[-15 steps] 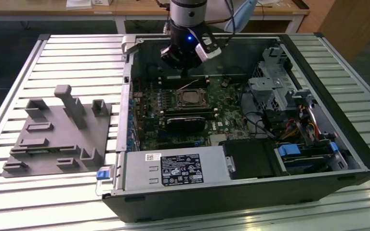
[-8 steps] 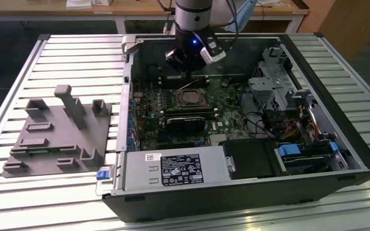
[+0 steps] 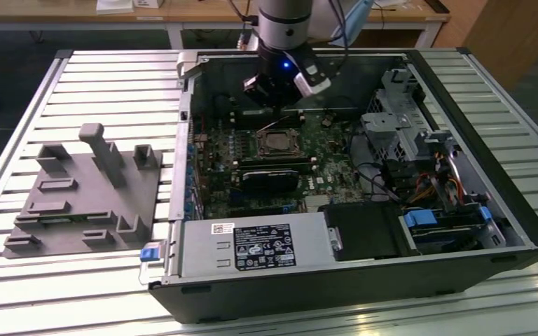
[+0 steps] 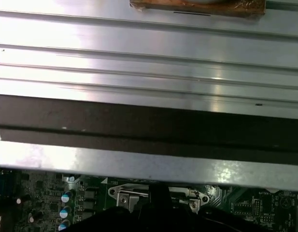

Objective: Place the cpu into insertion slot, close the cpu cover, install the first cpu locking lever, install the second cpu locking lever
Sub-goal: 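Install the first cpu locking lever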

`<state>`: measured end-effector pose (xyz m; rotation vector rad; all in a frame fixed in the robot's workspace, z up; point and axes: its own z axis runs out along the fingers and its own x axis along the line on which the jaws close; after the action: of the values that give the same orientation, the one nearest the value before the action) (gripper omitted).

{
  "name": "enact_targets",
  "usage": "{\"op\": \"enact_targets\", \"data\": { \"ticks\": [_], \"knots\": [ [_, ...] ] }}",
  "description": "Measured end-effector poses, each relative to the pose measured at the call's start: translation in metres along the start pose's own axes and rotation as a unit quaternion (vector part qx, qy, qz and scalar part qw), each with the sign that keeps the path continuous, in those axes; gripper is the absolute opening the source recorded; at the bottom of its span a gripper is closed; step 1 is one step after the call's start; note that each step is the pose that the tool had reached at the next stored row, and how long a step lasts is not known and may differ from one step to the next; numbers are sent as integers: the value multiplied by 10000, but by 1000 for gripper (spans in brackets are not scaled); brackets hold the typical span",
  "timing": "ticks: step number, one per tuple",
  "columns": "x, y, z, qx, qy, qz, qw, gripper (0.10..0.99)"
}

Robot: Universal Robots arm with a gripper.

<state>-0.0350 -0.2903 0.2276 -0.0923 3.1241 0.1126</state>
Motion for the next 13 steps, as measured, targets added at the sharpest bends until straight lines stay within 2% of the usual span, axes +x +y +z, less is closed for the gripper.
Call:
{"op": "enact_targets", "data": {
  "ticks": [13],
  "knots": [
    [-114,20,58,-3,0,-1,10000,106]
  ]
}}
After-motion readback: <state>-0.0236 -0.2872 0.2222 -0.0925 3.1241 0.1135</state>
